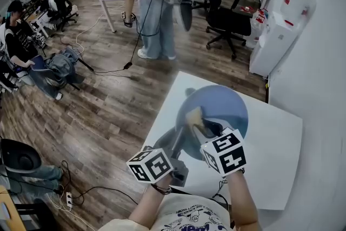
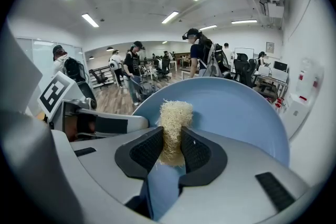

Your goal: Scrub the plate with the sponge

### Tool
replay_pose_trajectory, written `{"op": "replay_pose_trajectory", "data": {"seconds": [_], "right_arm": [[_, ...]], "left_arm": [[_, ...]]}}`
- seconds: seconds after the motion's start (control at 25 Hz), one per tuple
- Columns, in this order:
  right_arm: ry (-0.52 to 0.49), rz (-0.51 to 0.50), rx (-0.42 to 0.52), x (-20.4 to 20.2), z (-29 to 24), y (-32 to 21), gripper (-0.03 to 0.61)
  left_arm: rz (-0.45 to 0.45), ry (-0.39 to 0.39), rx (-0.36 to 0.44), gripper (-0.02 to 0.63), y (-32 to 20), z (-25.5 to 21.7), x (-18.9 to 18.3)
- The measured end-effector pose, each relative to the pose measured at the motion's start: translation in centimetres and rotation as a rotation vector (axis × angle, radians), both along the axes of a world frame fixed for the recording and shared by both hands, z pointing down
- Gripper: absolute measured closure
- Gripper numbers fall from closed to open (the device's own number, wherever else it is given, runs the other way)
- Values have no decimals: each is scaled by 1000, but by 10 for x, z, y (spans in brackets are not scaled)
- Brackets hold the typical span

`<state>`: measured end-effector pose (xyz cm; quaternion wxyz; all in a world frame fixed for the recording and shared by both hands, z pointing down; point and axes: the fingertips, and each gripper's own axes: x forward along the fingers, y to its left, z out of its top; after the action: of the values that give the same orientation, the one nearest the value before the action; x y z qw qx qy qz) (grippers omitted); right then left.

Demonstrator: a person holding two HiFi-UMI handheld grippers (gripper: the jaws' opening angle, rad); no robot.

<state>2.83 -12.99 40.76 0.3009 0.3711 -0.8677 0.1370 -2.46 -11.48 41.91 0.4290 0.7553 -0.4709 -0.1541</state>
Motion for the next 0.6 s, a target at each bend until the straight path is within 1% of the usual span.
{"op": "replay_pose_trajectory", "data": {"seconds": [0.32,0.6], "right_arm": [[-27,51,24,8,-4,-13,474],[-42,110,49,26,-12,-32,474]], "left_arm": [[25,-14,7,557,2,3,2],[43,-25,6,557,-4,0,12]]}}
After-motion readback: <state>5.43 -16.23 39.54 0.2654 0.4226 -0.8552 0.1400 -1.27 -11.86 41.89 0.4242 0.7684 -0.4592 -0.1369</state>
